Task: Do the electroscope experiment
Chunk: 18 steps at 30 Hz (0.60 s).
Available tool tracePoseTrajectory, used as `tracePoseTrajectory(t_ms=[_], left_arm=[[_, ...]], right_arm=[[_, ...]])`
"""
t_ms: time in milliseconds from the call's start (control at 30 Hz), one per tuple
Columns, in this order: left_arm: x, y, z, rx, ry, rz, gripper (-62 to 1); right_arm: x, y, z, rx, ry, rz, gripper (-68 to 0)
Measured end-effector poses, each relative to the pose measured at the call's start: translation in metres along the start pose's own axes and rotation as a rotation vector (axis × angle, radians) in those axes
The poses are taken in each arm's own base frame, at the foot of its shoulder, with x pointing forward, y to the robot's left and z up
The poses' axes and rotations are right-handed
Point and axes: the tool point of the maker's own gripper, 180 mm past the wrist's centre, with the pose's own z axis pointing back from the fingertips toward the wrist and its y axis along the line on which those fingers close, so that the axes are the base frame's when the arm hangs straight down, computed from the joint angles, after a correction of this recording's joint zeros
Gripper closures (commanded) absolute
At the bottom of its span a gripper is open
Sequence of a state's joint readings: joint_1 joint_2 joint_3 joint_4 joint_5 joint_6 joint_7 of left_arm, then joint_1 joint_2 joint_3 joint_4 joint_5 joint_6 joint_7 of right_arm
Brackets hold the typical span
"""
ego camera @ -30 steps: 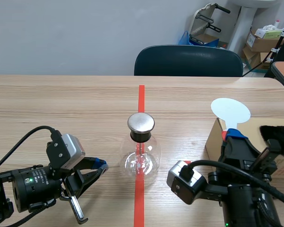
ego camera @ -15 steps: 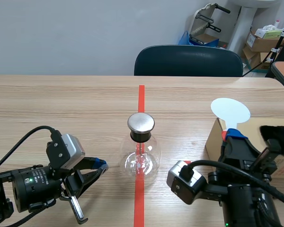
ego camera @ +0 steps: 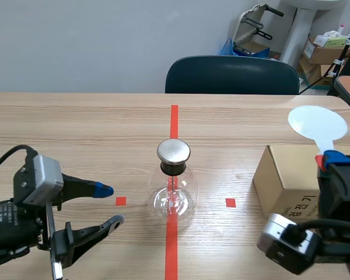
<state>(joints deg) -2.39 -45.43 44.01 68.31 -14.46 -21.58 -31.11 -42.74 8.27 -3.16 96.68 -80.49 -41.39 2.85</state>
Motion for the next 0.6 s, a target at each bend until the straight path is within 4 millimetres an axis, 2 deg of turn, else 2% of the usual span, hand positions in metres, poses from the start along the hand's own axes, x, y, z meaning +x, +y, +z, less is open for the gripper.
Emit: tracePoseTrajectory(t_ms=[233,433,600], left_arm=[[0.027,-0.019,0.019,-0.077,-0.034,0.046,-41.9],[0.048,-0.033,0.033,-0.137,-0.065,0.026,-43.4],[0.059,-0.039,0.039,-0.162,-0.074,0.029,-43.3]], right_arm=[[-0.048,0.006,0.011,-0.004,0.06,-0.019,-0.7],[-0.084,0.047,0.036,0.075,0.14,-0.061,-0.7],[-0.099,0.071,0.042,0.111,0.18,-0.085,-0.7]])
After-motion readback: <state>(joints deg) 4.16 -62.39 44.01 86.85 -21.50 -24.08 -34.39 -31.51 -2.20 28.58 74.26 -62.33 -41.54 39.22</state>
